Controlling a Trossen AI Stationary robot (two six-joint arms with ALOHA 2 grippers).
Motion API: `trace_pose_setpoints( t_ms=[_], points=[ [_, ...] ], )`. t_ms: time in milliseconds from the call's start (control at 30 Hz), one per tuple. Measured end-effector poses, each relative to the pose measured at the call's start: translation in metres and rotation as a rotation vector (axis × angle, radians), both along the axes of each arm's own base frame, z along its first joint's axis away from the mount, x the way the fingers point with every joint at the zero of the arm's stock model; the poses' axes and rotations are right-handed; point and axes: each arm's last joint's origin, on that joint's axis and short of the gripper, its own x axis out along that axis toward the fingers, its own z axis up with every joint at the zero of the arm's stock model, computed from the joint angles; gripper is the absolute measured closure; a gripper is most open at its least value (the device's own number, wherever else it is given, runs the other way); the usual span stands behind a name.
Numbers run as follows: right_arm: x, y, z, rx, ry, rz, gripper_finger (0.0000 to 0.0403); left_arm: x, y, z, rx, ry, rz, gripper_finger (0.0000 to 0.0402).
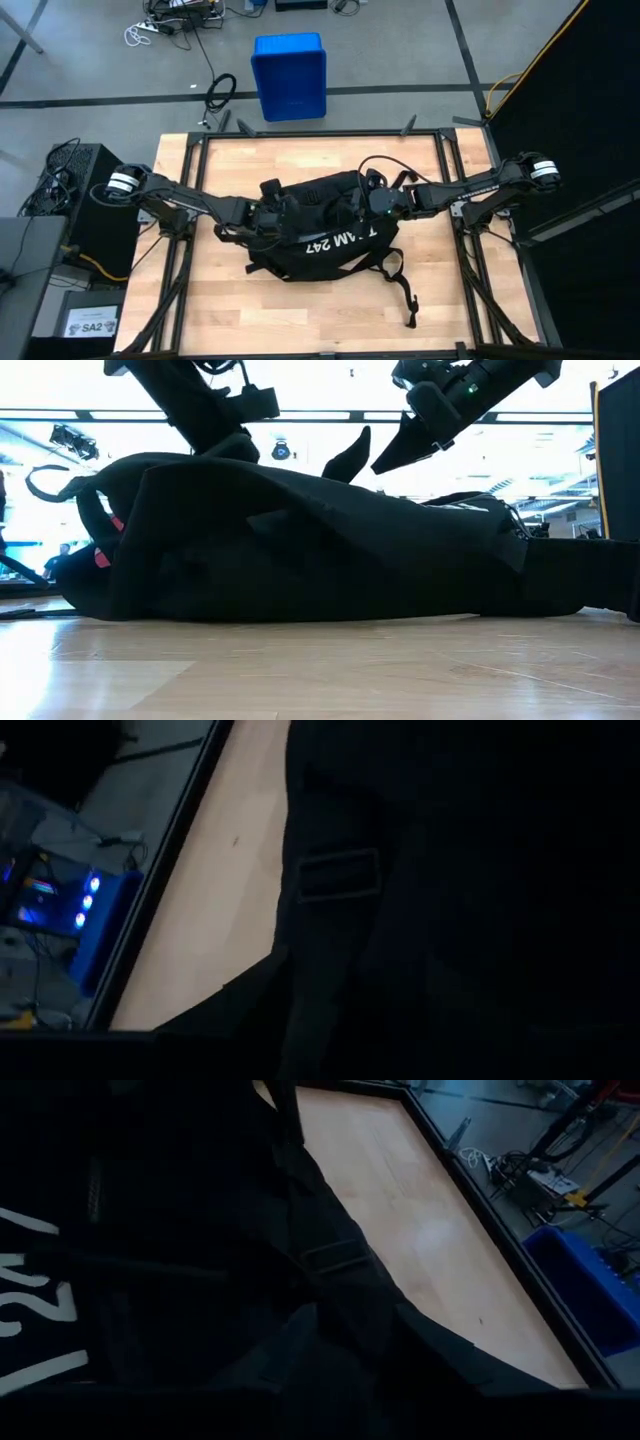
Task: Unpack backpack
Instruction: Remove the zip bag from the backpack
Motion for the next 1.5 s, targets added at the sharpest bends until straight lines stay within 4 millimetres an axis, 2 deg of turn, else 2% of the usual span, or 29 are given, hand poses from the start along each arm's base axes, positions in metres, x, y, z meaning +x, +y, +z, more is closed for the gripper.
trace_pose_setpoints(
  t_ms=[200,400,500,633,767,900,1167,1500],
  points=[
    [0.001,-0.007,0.001,-0.010,-0.006,-0.017,0.0303,0.005,-0.002,0.008,-0.014,-0.040,-0.034,0.0204],
    [0.001,-0.013,0.001,-0.010,-0.009,-0.039,0.0297,0.013,-0.009,0.061,-0.092,-0.198,-0.040,0.0204],
    [0.001,-0.014,0.001,-0.010,-0.008,-0.042,0.0296,0.016,-0.019,0.074,-0.138,-0.192,-0.174,0.0204],
    [0.001,-0.013,0.001,-0.011,-0.007,-0.040,0.0299,0.015,-0.029,0.067,-0.243,-0.101,-0.336,0.0204],
    [0.001,-0.013,0.001,-0.017,-0.004,-0.035,0.0302,0.014,-0.030,0.055,-0.351,-0.028,-0.297,0.0204],
    [0.001,-0.013,0.001,-0.016,-0.004,-0.035,0.0298,0.017,-0.031,0.048,-0.372,-0.012,-0.275,0.0204],
    [0.001,-0.013,0.001,-0.016,-0.009,-0.036,0.0302,0.030,-0.034,0.047,-0.380,-0.108,-0.297,0.0204],
    [0.001,-0.013,0.002,-0.014,-0.011,-0.036,0.0296,0.030,-0.036,0.047,-0.410,-0.105,-0.305,0.0204]
  ],
)
